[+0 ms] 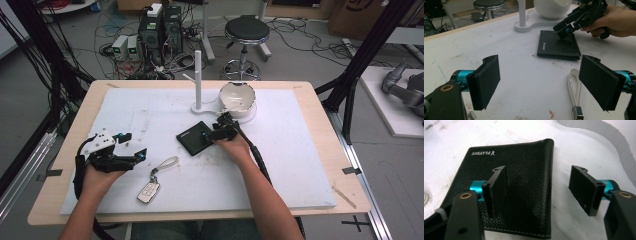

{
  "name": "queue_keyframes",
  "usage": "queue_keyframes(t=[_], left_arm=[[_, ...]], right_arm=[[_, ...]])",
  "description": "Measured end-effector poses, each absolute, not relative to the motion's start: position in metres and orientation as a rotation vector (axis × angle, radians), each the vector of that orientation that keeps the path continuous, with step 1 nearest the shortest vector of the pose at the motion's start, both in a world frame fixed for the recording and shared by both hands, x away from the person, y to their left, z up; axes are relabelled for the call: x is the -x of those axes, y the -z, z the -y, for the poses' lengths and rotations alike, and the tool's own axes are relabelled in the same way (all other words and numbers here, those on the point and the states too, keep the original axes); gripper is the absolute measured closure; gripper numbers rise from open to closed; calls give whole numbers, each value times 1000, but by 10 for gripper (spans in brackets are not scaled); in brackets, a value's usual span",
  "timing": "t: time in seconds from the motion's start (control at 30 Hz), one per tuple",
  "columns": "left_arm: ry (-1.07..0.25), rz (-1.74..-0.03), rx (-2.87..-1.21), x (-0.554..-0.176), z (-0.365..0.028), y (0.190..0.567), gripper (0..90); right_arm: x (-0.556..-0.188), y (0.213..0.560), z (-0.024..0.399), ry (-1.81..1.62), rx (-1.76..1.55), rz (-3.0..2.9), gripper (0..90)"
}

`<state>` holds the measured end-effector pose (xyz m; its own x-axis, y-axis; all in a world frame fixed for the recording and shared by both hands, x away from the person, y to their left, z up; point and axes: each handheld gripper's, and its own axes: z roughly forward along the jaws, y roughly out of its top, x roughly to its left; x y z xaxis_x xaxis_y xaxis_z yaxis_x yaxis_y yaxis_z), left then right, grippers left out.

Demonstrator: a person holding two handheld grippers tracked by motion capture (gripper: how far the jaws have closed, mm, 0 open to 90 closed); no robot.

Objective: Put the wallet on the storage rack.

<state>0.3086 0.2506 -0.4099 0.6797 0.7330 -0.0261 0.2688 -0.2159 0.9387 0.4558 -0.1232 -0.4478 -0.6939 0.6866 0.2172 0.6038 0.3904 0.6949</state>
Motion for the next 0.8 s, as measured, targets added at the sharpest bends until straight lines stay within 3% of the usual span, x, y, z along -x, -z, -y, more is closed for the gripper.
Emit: queue_keyframes(t=[0.17,0.2,0.23,0.4,0.5,0.8], left_arm=[[-526,-795,-1792,-308,-249,410,174],[-527,-795,-1794,-308,-249,410,174],[-527,-795,-1794,-308,-249,410,174],[-527,-793,-1799,-307,-249,410,174],[-528,-792,-1801,-306,-248,410,174],[-526,-792,-1803,-307,-249,410,174]], right_arm=[[-455,447,125,-1181,-1187,-2526,421],[-455,447,125,-1181,-1191,-2529,462],[-454,447,126,-1203,-1203,-2549,570],[-452,450,128,-1273,-1215,-2547,633],[-451,449,130,-1275,-1201,-2534,737],[-448,444,136,-1317,-1226,-2514,833]])
